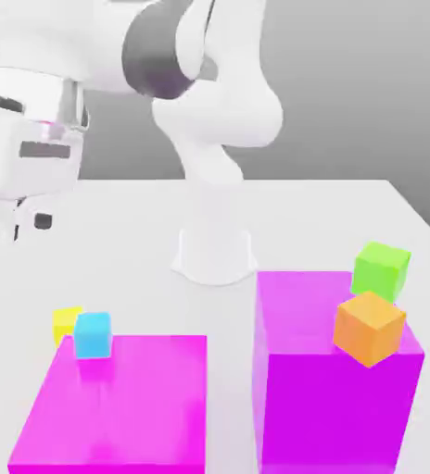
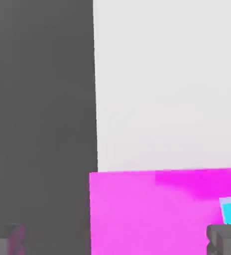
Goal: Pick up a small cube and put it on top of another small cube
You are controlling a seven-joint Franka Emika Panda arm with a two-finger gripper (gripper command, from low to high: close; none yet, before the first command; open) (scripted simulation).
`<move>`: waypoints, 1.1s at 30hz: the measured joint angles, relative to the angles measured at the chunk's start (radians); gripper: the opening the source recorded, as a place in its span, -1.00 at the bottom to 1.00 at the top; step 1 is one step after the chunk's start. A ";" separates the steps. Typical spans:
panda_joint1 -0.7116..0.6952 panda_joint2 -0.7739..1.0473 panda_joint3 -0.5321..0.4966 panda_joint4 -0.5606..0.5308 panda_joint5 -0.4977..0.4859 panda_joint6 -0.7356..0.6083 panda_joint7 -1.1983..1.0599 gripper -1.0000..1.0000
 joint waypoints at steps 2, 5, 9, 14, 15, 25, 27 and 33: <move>-0.038 0.033 0.005 -0.026 -0.001 0.025 0.088 0.00; -0.093 0.082 0.010 -0.064 -0.005 0.062 0.221 0.00; -0.162 0.147 0.010 -0.116 -0.017 0.111 0.403 0.00; -0.240 0.229 -0.001 -0.180 -0.041 0.172 0.638 0.00; -0.253 0.245 -0.008 -0.193 -0.047 0.185 0.685 0.00; -0.302 0.409 0.038 -0.187 0.130 0.288 0.658 0.00; -0.307 0.440 0.047 -0.180 0.149 0.312 0.643 0.00; -0.279 0.528 0.014 -0.169 0.128 0.393 0.657 0.00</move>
